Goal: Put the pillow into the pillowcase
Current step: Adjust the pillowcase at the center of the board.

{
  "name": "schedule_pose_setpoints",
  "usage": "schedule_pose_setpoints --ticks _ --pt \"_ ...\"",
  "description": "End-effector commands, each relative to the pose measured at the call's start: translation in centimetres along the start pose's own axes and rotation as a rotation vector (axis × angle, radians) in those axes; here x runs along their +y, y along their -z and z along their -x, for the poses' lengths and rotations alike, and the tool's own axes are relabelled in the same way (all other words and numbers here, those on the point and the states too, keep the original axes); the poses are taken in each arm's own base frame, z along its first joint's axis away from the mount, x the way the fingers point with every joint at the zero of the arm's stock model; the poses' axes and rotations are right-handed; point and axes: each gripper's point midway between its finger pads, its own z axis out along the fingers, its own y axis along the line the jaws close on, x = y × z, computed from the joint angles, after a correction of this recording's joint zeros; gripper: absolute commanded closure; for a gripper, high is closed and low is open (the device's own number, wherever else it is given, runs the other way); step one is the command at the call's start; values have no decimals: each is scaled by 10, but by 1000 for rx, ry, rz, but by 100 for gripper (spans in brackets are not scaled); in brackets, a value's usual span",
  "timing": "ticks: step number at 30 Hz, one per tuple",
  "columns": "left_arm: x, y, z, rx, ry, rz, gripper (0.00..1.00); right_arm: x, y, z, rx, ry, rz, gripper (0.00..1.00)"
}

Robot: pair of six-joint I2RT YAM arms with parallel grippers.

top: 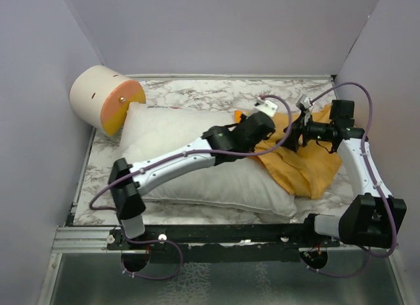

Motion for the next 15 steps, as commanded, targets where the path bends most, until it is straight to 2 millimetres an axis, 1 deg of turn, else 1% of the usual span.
schedule_pose_setpoints --ticks 1,2,4,6,8,11,13,15 --pt "41 48 46 -240 385 -198 100 -26 22 31 -4 115 -138 34" --pt "48 56 45 -279 464 -257 100 -31 27 36 -9 125 -157 34" --pt "61 65 31 -332 590 -330 100 -37 32 43 -19 134 -179 32" --pt "74 73 17 -376 664 -350 100 -40 32 46 -26 132 -175 32" --pt "82 76 -1 -377 708 -358 100 -40 27 48 -43 118 -140 32" --pt "83 78 -23 -348 737 -374 100 -32 24 54 -64 109 -59 31" --pt "84 80 -33 -337 741 -371 100 -28 25 63 -81 120 -33 30" --pt "89 83 -39 -341 745 -355 100 -30 27 69 -87 128 -47 29"
